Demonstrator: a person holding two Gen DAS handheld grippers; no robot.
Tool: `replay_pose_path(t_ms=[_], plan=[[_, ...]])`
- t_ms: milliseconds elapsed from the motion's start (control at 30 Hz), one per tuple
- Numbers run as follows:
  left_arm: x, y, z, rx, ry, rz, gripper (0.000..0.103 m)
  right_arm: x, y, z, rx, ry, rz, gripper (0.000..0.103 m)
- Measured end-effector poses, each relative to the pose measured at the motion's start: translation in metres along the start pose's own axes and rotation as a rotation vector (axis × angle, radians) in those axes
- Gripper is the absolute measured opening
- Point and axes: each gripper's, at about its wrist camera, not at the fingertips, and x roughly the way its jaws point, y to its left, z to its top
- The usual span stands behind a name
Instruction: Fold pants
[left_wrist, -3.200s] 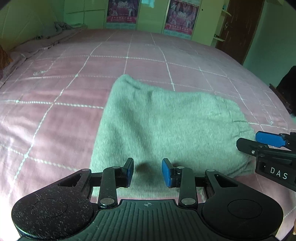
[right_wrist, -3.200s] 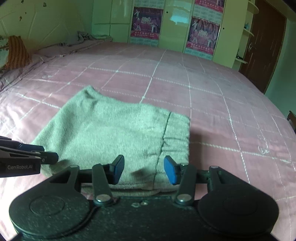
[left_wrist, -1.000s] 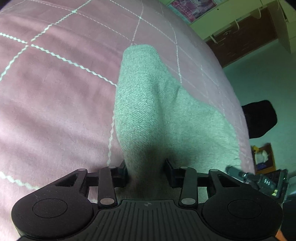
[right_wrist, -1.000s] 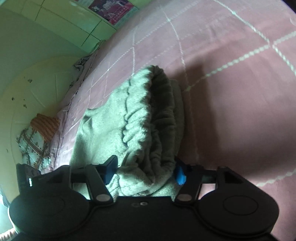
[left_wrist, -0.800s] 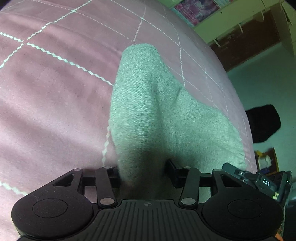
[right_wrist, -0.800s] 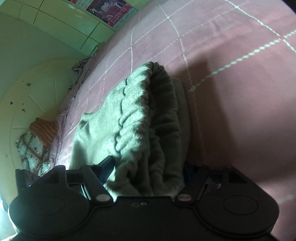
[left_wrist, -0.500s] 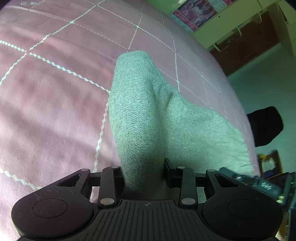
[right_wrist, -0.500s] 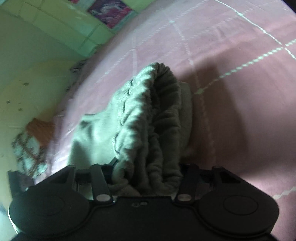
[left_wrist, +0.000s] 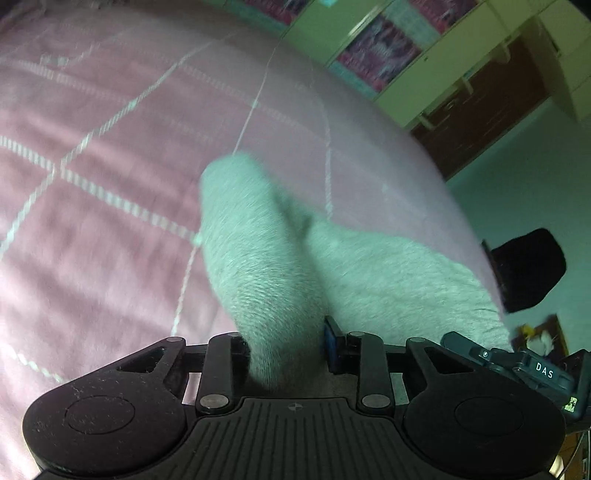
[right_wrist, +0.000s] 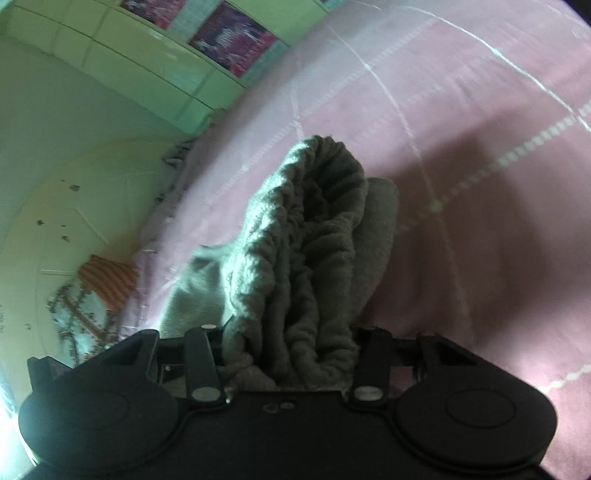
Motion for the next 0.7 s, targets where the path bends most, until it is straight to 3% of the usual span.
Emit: replay_pose_path(t_ms=[200,300,533,700], plan=[[-0.021,-0.025,0.046,0.047,-0.096,-0.029,0.030,-0.009,0.036,0.030,-0.054,-0.056,0.078,0.046],[-0.016,-0.035,0.070,0.101,-0.126,-0.007,0.030,-0.005,0.048,0.053,-0.085,-0.083,0.092,0.046],[0.027,-0.059,0.126,0.167,-0.162,0.063,0.030,0.018,0.047,0.104,-0.108,-0.126,0.079,0.046],[0.068,-0.062,0.142,0.190,-0.143,0.134,0.030,0.054,0.036,0.128,-0.119,-0.136,0.021,0.046]])
